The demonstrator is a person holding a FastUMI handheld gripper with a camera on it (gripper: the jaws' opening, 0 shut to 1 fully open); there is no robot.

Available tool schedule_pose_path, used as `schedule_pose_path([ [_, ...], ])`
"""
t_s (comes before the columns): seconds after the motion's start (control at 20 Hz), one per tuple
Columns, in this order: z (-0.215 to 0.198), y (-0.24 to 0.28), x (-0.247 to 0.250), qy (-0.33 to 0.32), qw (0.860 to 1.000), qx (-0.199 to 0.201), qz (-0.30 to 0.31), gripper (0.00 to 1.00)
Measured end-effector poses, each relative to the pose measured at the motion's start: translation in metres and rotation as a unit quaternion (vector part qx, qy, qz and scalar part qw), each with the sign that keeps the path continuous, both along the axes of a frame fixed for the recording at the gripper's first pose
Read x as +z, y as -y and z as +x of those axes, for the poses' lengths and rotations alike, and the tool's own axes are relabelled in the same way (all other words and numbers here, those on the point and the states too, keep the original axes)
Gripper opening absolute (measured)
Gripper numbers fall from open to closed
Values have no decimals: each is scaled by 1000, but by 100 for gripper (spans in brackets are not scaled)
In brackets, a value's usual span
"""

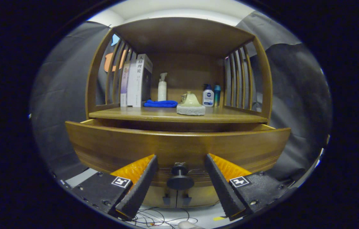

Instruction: Pull open the drawer, take out the items inside it, and place them on the countertop above the cabinet.

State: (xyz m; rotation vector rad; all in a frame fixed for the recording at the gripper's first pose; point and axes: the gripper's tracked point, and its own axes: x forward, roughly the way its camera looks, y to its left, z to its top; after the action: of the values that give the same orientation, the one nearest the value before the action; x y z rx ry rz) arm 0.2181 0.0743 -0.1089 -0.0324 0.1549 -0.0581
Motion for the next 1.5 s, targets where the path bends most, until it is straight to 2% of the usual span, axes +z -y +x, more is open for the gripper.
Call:
schedule_pose_path([
  [0.45, 48, 1, 3, 2, 1000, 0, -10, 98],
  [0.8, 68, 0, 3, 3, 1000, 0, -19, 98],
  [1.3, 65, 1, -3, -14, 1000, 2, -14, 98],
  [1.5, 36, 0, 14, 7, 1000, 13, -23, 98],
])
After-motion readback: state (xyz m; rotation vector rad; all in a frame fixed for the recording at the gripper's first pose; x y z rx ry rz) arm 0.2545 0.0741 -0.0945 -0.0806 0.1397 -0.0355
